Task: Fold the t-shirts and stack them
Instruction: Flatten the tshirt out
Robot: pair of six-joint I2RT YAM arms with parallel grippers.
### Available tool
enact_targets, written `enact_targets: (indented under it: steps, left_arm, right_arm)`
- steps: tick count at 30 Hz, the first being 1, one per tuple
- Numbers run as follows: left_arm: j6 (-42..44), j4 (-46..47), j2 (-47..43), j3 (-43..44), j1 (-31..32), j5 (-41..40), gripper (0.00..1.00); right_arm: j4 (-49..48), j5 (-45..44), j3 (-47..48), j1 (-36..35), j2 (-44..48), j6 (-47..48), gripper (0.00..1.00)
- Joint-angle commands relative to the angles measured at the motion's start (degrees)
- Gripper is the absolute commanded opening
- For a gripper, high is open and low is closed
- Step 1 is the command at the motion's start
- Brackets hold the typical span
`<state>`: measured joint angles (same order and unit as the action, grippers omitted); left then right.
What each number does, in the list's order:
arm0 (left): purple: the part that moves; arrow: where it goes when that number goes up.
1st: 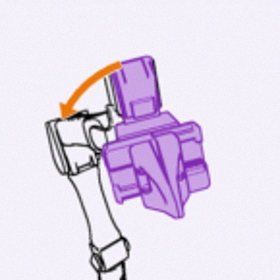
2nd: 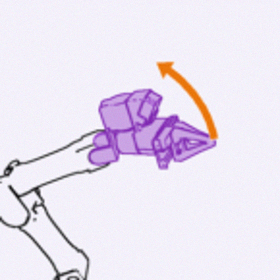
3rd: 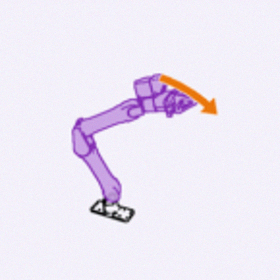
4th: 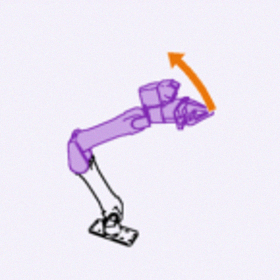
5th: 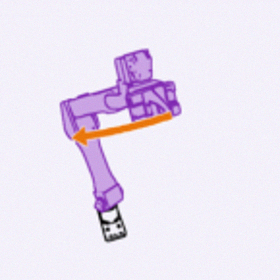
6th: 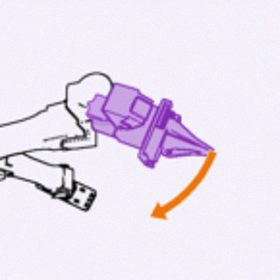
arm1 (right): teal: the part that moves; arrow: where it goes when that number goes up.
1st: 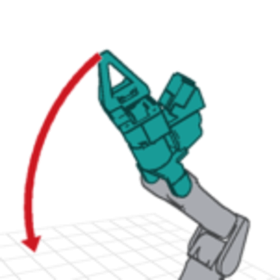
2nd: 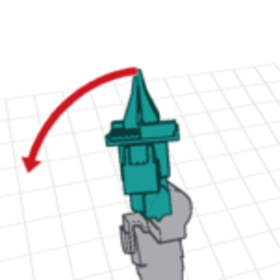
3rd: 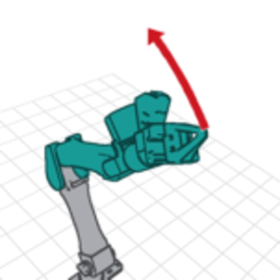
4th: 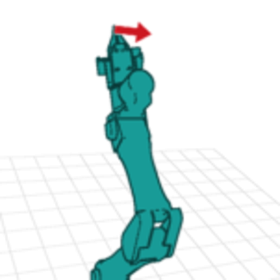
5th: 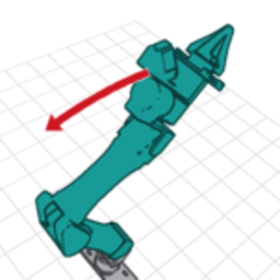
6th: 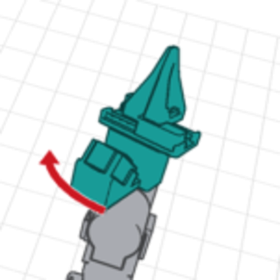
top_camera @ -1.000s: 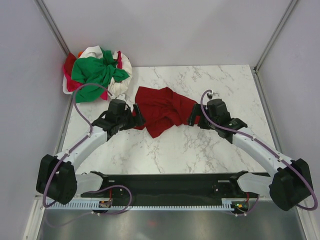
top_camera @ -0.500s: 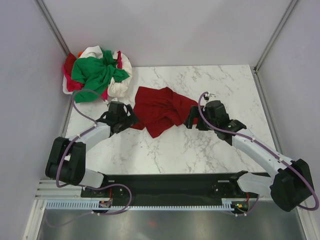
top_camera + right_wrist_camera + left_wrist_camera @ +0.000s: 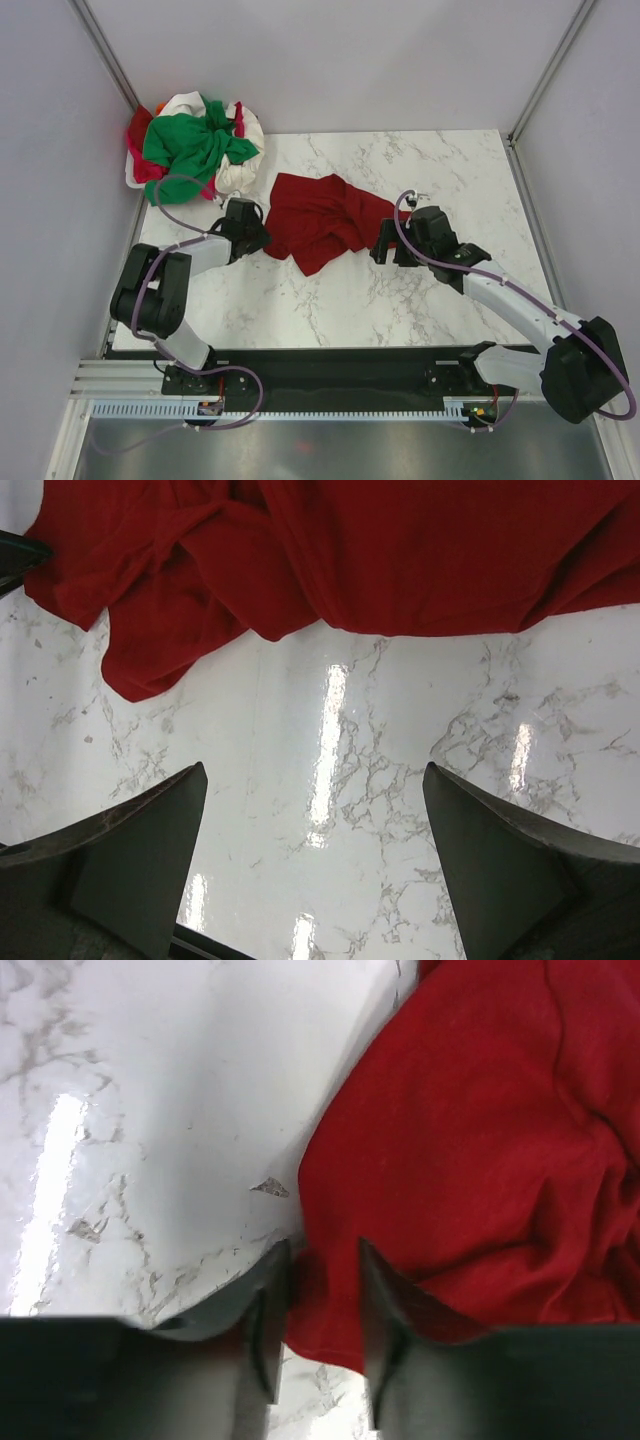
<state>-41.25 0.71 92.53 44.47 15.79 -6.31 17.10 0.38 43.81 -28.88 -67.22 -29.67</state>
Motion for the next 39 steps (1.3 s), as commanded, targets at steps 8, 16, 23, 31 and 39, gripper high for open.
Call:
enact_targets:
  steps: [8, 16, 23, 31, 39]
  left_arm:
    - [2.3, 0.6, -12.7, 1.0, 0.0, 3.9, 0.02]
    - [8.3, -18.6, -33.1, 17.8, -0.1, 4.5, 0.02]
    - [13.4, -24.8, -37.9, 30.8, 0.0, 3.9, 0.02]
    - [19.4, -24.5, -37.5, 26.6, 0.0, 8.6, 0.02]
    - [22.0, -20.3, -40.0, 21.5, -0.1, 10.4, 0.02]
  right_arm:
    - [-3.1, -2.0, -2.3, -0.1, -1.3, 0.6, 0.98]
    - [-2.7, -3.7, -1.1, -0.1, 1.4, -0.3, 0.98]
    - [-2.8, -2.4, -2.5, -0.2, 3.2, -2.0, 0.98]
    - [-6.6, -4.1, -0.8, -6.7, -1.9, -3.6, 0.97]
    - [-10.9, -6.9, 3.1, -10.0, -14.2, -2.8, 0.98]
